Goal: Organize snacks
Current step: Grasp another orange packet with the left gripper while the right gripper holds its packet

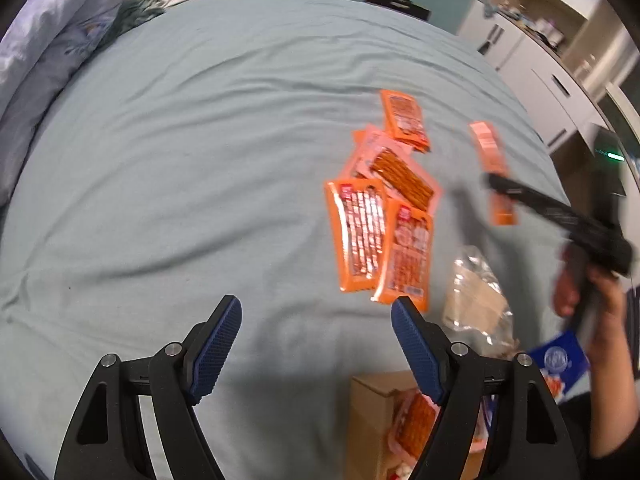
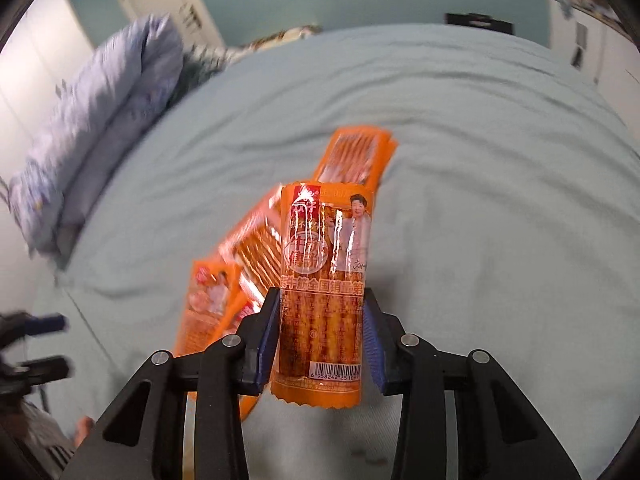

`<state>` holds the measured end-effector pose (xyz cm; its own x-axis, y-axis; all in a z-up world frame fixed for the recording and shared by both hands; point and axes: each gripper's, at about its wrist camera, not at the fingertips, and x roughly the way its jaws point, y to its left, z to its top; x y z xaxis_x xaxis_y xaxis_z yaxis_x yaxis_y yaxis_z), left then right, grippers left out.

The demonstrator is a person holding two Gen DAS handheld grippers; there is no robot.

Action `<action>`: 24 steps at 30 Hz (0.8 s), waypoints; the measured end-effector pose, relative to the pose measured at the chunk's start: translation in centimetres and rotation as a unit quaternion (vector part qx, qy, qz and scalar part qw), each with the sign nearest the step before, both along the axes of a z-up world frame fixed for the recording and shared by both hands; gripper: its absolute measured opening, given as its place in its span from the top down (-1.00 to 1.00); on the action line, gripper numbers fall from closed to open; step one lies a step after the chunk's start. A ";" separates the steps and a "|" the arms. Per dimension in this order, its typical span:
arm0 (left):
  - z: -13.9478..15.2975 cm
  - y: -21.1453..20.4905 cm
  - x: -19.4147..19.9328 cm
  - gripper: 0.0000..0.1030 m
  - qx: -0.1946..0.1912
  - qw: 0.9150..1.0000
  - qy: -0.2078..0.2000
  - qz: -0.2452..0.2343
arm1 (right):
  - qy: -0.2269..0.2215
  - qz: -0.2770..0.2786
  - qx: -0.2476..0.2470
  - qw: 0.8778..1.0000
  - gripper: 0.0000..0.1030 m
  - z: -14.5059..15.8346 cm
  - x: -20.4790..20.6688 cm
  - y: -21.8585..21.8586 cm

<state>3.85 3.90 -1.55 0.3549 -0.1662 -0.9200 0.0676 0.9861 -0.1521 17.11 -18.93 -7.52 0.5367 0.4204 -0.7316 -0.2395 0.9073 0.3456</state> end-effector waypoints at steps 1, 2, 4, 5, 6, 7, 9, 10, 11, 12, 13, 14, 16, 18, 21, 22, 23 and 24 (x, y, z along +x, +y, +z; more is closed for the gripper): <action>-0.2 0.1 0.0 -0.52 0.007 1.000 -0.001 0.003 | -0.006 -0.011 0.009 1.000 0.30 0.9 -0.5 -0.8; -0.4 0.1 0.1 -0.52 0.013 1.000 -0.001 0.004 | -0.011 -0.019 0.018 1.000 0.30 1.7 -1.1 -1.4; -0.9 0.0 0.2 -0.52 0.019 1.000 0.002 0.004 | -0.026 -0.035 0.044 0.998 0.30 3.6 -2.6 -2.9; -1.1 -0.1 0.4 -0.52 0.018 1.000 0.004 0.002 | -0.036 -0.041 0.058 0.997 0.30 4.8 -3.7 -3.6; -1.4 -0.2 0.5 -0.52 0.017 1.000 0.006 -0.001 | -0.047 -0.046 0.069 0.995 0.30 5.7 -5.0 -4.2; -1.6 -0.5 0.6 -0.52 0.018 1.000 0.007 -0.007 | -0.055 -0.049 0.080 0.994 0.30 6.5 -6.2 -4.6; -2.1 -1.3 0.9 -0.52 0.026 0.999 0.008 -0.021 | -0.063 -0.051 0.101 0.992 0.30 7.5 -8.6 -5.2; -2.4 -2.0 1.1 -0.52 0.033 0.999 0.007 -0.033 | -0.065 -0.051 0.103 0.991 0.30 7.5 -9.6 -5.2; -2.6 -2.5 1.3 -0.52 0.039 0.998 0.007 -0.042 | -0.065 -0.051 0.104 0.991 0.30 7.6 -11.1 -5.3; -2.9 -3.1 1.6 -0.52 0.046 0.998 0.007 -0.053 | -0.061 -0.051 0.104 0.991 0.30 7.4 -12.3 -5.4; -3.2 -3.6 1.9 -0.52 0.050 0.997 0.007 -0.063 | -0.056 -0.051 0.105 0.992 0.30 7.2 -13.1 -5.6; -3.4 -4.1 2.2 -0.52 0.051 0.996 0.008 -0.070 | -0.047 -0.051 0.110 0.992 0.30 6.9 -14.2 -5.7; -4.1 -4.9 2.8 -0.52 0.051 0.995 0.016 -0.083 | -0.034 -0.049 0.118 0.991 0.30 6.3 -15.7 -6.2; -4.7 -5.3 3.3 -0.52 0.053 0.994 0.022 -0.089 | -0.026 -0.049 0.128 0.990 0.30 6.1 -17.3 -7.1; -6.1 -5.6 4.6 -0.52 0.055 0.994 0.041 -0.085 | -0.021 -0.050 0.149 0.987 0.30 6.8 -18.4 -8.5; -6.6 -5.5 5.2 -0.52 0.048 0.995 0.048 -0.076 | -0.020 -0.048 0.151 0.987 0.30 7.2 -18.0 -8.8; -7.0 -5.3 5.8 -0.52 0.038 0.995 0.055 -0.068 | -0.021 -0.045 0.150 0.987 0.30 7.3 -18.0 -8.7; -7.6 -5.2 6.5 -0.52 0.027 0.996 0.066 -0.058 | -0.023 -0.043 0.147 0.988 0.30 7.4 -17.7 -8.7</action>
